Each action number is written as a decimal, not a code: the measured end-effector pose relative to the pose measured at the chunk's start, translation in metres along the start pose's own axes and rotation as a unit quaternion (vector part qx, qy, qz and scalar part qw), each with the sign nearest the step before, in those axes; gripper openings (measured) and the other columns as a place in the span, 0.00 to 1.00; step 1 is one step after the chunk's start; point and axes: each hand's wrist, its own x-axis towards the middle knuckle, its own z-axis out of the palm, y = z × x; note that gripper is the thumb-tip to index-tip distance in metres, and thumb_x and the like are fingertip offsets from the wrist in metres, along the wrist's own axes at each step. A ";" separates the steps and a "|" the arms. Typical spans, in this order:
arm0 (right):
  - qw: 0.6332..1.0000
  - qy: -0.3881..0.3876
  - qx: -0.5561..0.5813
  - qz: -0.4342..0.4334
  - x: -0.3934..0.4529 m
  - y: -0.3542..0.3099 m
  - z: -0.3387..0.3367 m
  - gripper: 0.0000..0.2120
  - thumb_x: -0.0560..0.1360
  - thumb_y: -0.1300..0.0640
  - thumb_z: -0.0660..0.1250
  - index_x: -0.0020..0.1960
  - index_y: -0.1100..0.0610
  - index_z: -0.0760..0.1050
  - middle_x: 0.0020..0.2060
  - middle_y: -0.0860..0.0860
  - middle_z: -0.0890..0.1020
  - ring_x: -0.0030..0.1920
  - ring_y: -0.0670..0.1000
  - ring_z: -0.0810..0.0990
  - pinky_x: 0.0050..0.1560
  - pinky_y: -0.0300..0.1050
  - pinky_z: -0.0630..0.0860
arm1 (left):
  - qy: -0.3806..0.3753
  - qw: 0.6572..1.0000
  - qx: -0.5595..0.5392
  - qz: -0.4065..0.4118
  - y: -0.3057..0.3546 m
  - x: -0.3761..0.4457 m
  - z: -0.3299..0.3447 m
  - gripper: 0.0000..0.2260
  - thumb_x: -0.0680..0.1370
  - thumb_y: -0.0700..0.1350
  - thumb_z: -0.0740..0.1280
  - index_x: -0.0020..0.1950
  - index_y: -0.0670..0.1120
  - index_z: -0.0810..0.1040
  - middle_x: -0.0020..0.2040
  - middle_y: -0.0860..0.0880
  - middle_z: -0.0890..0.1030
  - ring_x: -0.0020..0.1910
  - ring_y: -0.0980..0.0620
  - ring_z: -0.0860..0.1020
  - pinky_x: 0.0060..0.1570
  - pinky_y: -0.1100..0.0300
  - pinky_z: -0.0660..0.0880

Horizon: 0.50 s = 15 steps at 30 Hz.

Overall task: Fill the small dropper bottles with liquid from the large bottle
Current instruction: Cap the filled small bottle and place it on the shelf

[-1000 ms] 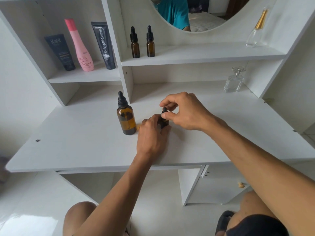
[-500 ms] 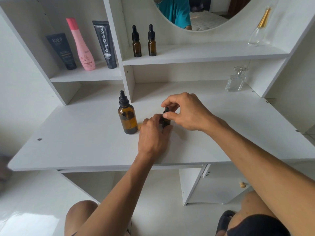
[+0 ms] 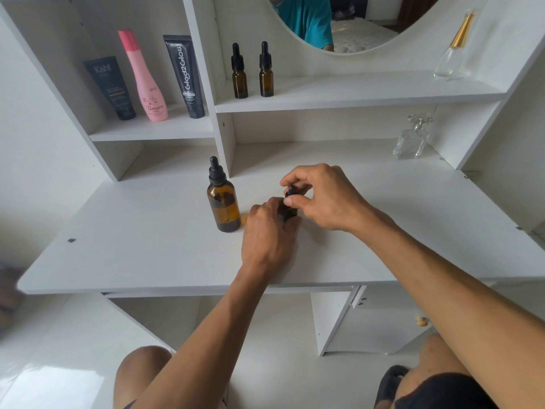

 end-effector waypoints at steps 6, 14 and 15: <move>0.999 0.037 0.011 0.008 -0.002 0.004 0.006 0.12 0.73 0.55 0.76 0.55 0.51 0.82 0.49 0.50 0.85 0.48 0.49 0.83 0.48 0.37 0.75 | 0.001 1.000 0.005 -0.012 0.001 0.000 0.000 0.10 0.76 0.48 0.71 0.55 0.48 0.81 0.47 0.48 0.85 0.49 0.45 0.81 0.47 0.45 0.80; 0.998 0.037 0.039 0.032 -0.010 0.011 0.015 0.10 0.73 0.56 0.76 0.53 0.53 0.81 0.47 0.49 0.85 0.48 0.51 0.83 0.45 0.31 0.74 | -0.033 0.999 0.042 -0.001 0.006 -0.004 -0.009 0.15 0.77 0.48 0.72 0.62 0.45 0.79 0.54 0.46 0.84 0.54 0.45 0.79 0.52 0.49 0.78; 0.997 0.048 0.046 0.035 -0.011 0.011 0.014 0.10 0.73 0.56 0.76 0.53 0.54 0.81 0.47 0.49 0.85 0.48 0.50 0.83 0.46 0.32 0.75 | -0.037 0.998 0.046 -0.007 0.006 -0.005 -0.011 0.17 0.78 0.47 0.72 0.66 0.45 0.78 0.58 0.46 0.83 0.58 0.45 0.78 0.56 0.50 0.77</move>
